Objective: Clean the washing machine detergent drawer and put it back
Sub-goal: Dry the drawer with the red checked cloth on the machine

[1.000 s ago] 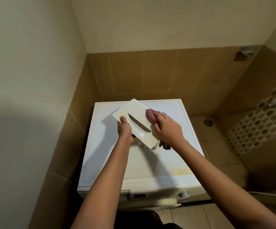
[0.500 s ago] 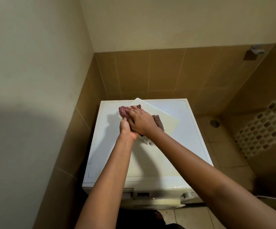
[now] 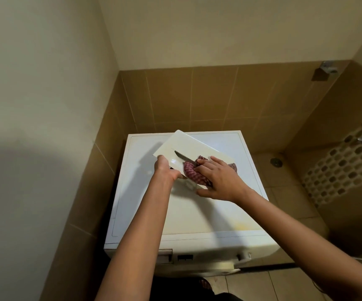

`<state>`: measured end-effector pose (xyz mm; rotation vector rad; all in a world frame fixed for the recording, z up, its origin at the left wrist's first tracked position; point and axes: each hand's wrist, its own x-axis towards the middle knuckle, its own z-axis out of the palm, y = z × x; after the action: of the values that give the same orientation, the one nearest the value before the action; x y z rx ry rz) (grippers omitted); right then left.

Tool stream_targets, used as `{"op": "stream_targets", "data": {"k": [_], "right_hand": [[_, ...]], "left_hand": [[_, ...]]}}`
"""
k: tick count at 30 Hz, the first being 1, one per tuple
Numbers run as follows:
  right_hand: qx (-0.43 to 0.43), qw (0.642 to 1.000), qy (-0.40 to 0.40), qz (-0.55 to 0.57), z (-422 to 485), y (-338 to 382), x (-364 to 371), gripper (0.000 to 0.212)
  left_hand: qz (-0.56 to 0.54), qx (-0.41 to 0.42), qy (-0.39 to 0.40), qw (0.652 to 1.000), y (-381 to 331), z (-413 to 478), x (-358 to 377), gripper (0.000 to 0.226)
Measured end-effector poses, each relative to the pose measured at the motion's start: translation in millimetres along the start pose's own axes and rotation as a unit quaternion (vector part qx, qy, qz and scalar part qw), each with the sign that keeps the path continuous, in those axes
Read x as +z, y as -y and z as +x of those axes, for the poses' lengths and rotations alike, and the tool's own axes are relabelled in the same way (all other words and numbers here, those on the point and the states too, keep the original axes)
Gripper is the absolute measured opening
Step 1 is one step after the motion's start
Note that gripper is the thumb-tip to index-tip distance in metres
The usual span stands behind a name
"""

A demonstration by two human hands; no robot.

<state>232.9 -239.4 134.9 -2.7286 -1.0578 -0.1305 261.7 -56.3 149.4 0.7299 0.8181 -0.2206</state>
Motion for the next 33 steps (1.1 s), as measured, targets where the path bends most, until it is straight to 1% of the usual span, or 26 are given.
{"op": "stream_targets", "data": {"k": [3, 6, 8, 9, 10, 11, 12, 13, 14, 15, 16, 18, 20, 23, 24, 25, 26, 28, 29, 31, 33], "right_hand": [[0.033, 0.999, 0.016, -0.029, -6, 1, 5, 0.053], [0.068, 0.997, -0.021, -0.022, -7, 4, 12, 0.044], [0.068, 0.996, -0.055, -0.008, -10, 2, 12, 0.044], [0.061, 0.995, -0.076, 0.002, -12, -1, 10, 0.044], [0.053, 0.994, -0.098, 0.016, -14, -4, 9, 0.044], [0.047, 0.991, -0.116, 0.036, -17, -9, 7, 0.045], [0.049, 0.989, -0.126, 0.066, -18, -13, 5, 0.045], [0.056, 0.985, -0.129, 0.102, -19, -19, 2, 0.044], [0.061, 0.98, -0.127, 0.137, -19, -24, -1, 0.043], [0.064, 0.976, -0.127, 0.166, -18, -30, -3, 0.041], [0.066, 0.971, -0.127, 0.189, -17, -36, -4, 0.039], [0.074, 0.964, -0.128, 0.221, -16, -44, -6, 0.035], [0.077, 0.961, -0.119, 0.239, -16, -48, -7, 0.032], [0.045, 0.965, -0.103, 0.236, -14, -52, -8, 0.029], [0.036, 0.966, -0.097, 0.235, -14, -53, -9, 0.03], [0.032, 0.967, -0.093, 0.237, -16, -55, -10, 0.032], [0.032, 0.966, -0.089, 0.241, -18, -59, -11, 0.035], [0.056, 0.959, -0.089, 0.262, -25, -69, -13, 0.041], [0.085, 0.951, -0.095, 0.28, -29, -73, -15, 0.044], [0.177, 0.921, -0.108, 0.331, -37, -78, -18, 0.047], [0.26, 0.878, -0.142, 0.377, -37, -80, -18, 0.041]], "left_hand": [[0.001, 0.017, -0.014, 1.0, 5, 0, 1, 0.044], [-0.003, 0.032, -0.016, 0.999, 6, -1, 2, 0.036], [0.031, 0.042, -0.05, 0.997, 1, -5, 0, 0.028], [0.066, 0.058, -0.088, 0.992, -2, -4, -3, 0.033], [0.108, 0.094, -0.141, 0.98, -5, -2, -8, 0.046], [0.153, 0.157, -0.181, 0.959, -9, 0, -12, 0.056], [0.205, 0.238, -0.2, 0.928, -14, 1, -14, 0.06], [0.27, 0.326, -0.2, 0.884, -19, 3, -16, 0.059], [0.345, 0.404, -0.178, 0.828, -24, 6, -16, 0.056], [0.418, 0.459, -0.137, 0.772, -28, 9, -15, 0.053], [0.483, 0.487, -0.085, 0.723, -32, 11, -12, 0.05], [0.588, 0.482, 0.007, 0.65, -34, 18, -5, 0.05], [0.667, 0.455, 0.054, 0.588, -29, 25, 1, 0.056], [0.764, 0.424, 0.048, 0.485, -22, 36, 5, 0.064], [0.784, 0.417, 0.037, 0.459, -21, 39, 4, 0.066], [0.794, 0.414, 0.026, 0.444, -20, 41, 3, 0.067], [0.798, 0.414, 0.017, 0.438, -21, 42, 3, 0.068], [0.795, 0.416, 0.01, 0.441, -21, 46, 1, 0.067], [0.792, 0.416, 0.008, 0.447, -22, 46, 1, 0.066], [0.785, 0.419, 0.003, 0.457, -23, 49, 0, 0.063], [0.778, 0.427, -0.003, 0.461, -24, 50, 0, 0.058]]}}
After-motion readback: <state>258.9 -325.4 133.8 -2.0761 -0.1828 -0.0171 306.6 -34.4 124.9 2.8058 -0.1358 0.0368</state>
